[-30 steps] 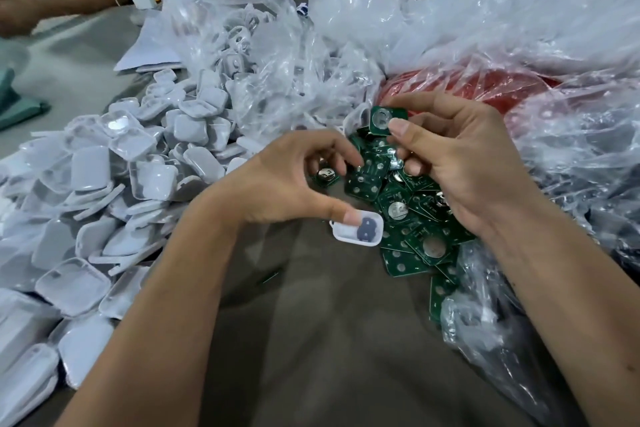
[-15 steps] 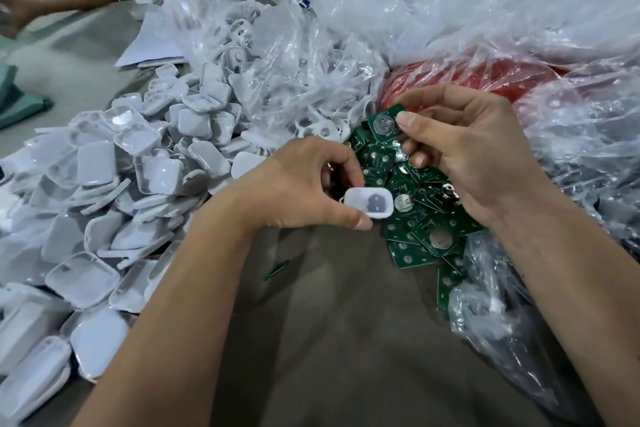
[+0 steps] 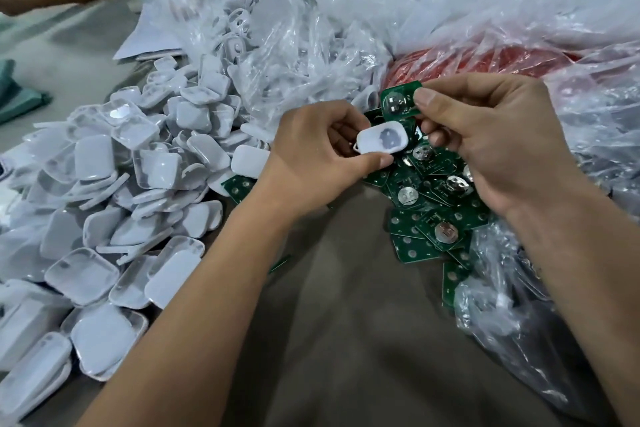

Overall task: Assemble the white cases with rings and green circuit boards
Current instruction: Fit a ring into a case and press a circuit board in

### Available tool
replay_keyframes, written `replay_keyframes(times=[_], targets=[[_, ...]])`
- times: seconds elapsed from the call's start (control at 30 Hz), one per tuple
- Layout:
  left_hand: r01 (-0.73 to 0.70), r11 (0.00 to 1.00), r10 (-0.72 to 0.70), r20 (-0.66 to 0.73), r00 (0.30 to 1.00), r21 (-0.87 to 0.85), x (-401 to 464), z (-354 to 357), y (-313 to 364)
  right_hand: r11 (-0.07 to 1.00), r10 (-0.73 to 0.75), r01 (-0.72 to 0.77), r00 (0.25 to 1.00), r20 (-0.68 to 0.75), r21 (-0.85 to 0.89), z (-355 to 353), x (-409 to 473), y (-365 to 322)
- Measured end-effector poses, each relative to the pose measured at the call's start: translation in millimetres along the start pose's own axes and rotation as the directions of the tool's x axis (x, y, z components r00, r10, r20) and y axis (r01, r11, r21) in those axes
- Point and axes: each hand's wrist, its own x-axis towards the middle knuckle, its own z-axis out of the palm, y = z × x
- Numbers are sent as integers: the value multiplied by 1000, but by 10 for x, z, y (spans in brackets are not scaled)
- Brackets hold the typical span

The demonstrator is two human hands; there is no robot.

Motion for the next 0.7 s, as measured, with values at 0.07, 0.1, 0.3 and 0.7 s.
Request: replay_keyframes(times=[0.07,0.1,0.3,0.7], targets=[[-25,1000,25,-60,998,3,5,25,8,997,-30,30,1000,-6,-65,24,-7,15],[-38,999,39,-82,996,10,6,33,7,994,-48,47,999,-8,-103,38,-15,26],[-84,993,96,-144,985,84,5,82,-7,977,-102,91,994,-49,-195,54,-2,75],[-98,976,132,-170,977,195,-7,179,57,945,-110,84,992,-63,-317,36,34,80]])
